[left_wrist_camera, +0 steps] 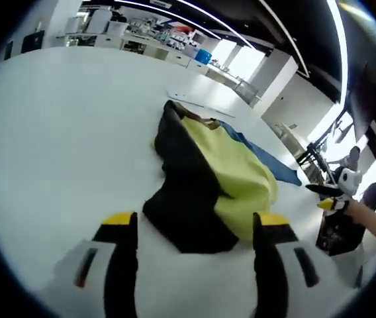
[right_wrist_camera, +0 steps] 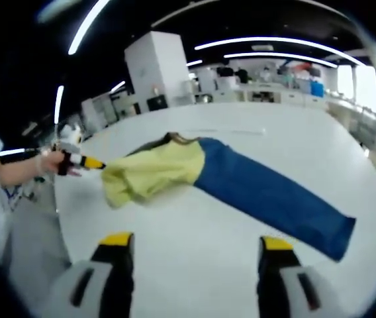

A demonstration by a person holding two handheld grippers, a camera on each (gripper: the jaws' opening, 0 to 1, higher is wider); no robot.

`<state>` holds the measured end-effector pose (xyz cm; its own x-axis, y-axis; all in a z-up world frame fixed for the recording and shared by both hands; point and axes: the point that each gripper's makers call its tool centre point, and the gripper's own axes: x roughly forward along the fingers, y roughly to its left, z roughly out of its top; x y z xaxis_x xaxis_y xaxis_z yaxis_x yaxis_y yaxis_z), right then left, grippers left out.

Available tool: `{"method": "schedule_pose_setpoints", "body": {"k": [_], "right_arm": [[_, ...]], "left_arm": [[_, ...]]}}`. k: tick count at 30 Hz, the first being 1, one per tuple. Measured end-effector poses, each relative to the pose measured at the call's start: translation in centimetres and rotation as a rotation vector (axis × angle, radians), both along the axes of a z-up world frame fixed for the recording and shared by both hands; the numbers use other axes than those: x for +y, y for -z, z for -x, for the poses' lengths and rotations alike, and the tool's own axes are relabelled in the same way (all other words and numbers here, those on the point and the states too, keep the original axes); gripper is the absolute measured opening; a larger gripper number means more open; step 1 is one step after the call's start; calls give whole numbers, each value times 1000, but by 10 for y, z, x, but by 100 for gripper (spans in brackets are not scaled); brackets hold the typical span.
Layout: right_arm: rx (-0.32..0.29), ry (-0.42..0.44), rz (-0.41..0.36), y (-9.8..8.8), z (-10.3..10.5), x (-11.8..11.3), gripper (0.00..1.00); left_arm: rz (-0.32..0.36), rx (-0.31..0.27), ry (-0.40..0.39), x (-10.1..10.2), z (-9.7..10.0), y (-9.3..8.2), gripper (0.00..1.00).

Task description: Fold the garment on the visible template until the final outline fits inside the template.

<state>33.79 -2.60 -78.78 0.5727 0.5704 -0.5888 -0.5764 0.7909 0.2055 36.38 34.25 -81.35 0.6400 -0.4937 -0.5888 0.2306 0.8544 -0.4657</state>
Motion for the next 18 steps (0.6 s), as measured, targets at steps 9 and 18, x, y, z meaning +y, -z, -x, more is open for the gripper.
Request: {"method": "schedule_pose_setpoints", "body": {"k": [9,18], "right_arm": [[-2,3,-5,-1,1,2,75],[-8,-7,-6,-1,0,4,74]], "left_arm": [[15,26,-4,-1,6,7,52],[27,41,-16,-1,11,15,41]]}}
